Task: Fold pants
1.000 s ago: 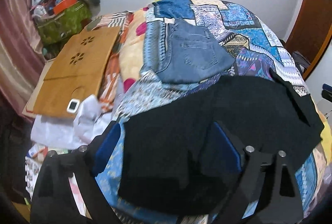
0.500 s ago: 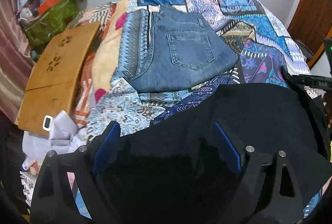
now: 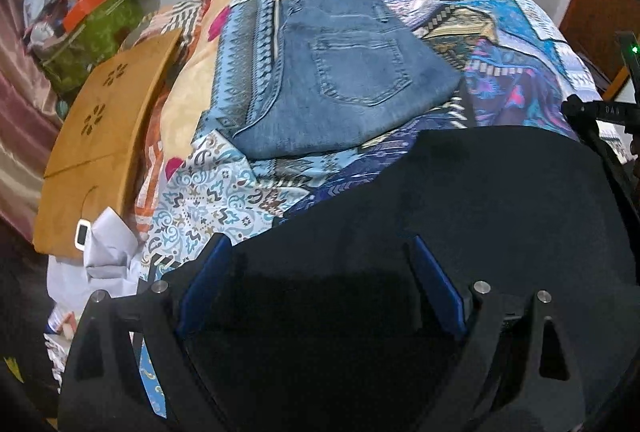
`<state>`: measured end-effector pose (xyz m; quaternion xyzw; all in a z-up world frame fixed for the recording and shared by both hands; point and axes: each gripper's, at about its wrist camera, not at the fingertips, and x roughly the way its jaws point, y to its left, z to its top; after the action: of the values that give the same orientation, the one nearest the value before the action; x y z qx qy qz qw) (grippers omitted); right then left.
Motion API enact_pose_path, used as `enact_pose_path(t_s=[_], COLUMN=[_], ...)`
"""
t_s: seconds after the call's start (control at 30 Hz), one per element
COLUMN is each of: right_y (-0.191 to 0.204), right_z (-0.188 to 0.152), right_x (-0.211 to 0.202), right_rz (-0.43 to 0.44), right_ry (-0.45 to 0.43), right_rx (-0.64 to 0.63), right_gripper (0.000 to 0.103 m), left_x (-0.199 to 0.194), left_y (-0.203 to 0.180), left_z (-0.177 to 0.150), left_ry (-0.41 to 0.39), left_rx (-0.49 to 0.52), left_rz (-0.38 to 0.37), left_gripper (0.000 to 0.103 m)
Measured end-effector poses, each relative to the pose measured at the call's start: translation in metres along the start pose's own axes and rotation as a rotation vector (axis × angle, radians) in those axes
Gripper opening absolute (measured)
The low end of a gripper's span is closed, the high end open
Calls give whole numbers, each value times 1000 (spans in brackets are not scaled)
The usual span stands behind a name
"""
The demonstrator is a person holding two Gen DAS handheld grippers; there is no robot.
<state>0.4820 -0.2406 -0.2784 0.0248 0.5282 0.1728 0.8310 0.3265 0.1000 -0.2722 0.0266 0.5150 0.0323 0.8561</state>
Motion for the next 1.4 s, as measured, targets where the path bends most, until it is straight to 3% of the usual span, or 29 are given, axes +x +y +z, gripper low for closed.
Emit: enact_pose_path(t_s=[0.17,0.3,0.47,0.67,0.77,0.93,1.23,1.37,1.4], right_y=[-12,-27,-43,-59,-76,-110,-147,-141,-138], right_z=[-9,-16,-28,-48,-65,-108,-177,-191,-190], right_x=[-52,-113,-196,-242,-237,-195,-124,-123,-126], right_rz=[16,16,21,-37,-74,-131,-129,-147,-167], right_ry=[-103,-204,-353,-453,-426,-300,-94,-82,-72], right_rx=[20,14,-2,-34,-31,-5,109,102,105], right_gripper=[9,9,9,9,8,8,10,23,33], left_x=[-25,-41,-57,-63,-61,-55,-53,-55,-56], left_y=[-22,-51,-98,-153,-177,-201,-204,-202,-201], left_z=[5,5,-2,-13,-20,-30,-33,-34,-35], left_ry=[-18,-9,-21,12,33,50,47,41,37], left_rx=[32,66,123,218,257,285,256,258,261], left_rz=[-50,-95,-99,-130,-135,-124,-132,-142,-142], left_gripper=[91,91,91,91,91,91,96,96,96])
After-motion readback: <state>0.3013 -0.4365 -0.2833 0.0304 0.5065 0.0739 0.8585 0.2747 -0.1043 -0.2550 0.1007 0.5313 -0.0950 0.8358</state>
